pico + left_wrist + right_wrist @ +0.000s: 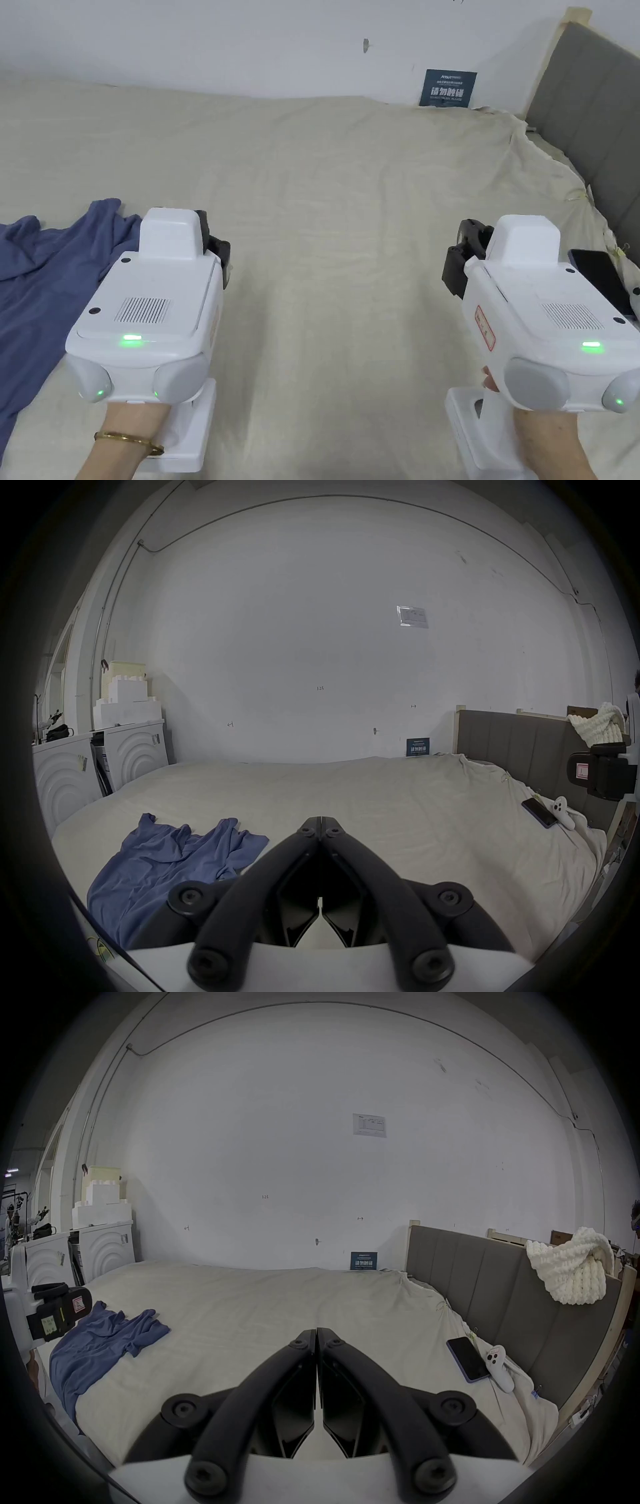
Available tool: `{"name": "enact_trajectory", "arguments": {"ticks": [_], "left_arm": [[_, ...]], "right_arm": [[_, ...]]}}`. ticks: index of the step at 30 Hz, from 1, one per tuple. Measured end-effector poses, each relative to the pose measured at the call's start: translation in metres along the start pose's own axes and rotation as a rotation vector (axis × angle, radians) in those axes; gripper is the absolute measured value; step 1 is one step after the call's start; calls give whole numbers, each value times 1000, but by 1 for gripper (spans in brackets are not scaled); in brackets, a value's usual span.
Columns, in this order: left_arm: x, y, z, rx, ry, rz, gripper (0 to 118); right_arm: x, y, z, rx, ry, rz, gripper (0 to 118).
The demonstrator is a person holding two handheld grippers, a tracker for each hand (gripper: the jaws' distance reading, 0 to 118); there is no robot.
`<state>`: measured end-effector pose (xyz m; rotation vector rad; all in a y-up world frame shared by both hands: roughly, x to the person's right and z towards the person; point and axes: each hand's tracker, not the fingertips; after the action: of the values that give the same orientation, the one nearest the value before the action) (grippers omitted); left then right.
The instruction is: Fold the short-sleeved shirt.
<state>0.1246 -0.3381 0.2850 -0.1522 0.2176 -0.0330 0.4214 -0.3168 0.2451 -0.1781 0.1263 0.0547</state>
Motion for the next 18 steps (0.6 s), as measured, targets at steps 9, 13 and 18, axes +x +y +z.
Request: {"name": "enact_trajectory", "arguments": {"ticks": [9, 13, 18], "left_arm": [[3, 4, 3, 11, -14, -6, 0], [4, 6, 4, 17, -17, -7, 0], [5, 8, 4, 21, -20, -4, 0]], "right_arm": [[1, 1, 1, -1, 2, -15, 0], [1, 1, 3, 4, 1, -16, 0], [1, 1, 4, 4, -1, -13, 0]]}}
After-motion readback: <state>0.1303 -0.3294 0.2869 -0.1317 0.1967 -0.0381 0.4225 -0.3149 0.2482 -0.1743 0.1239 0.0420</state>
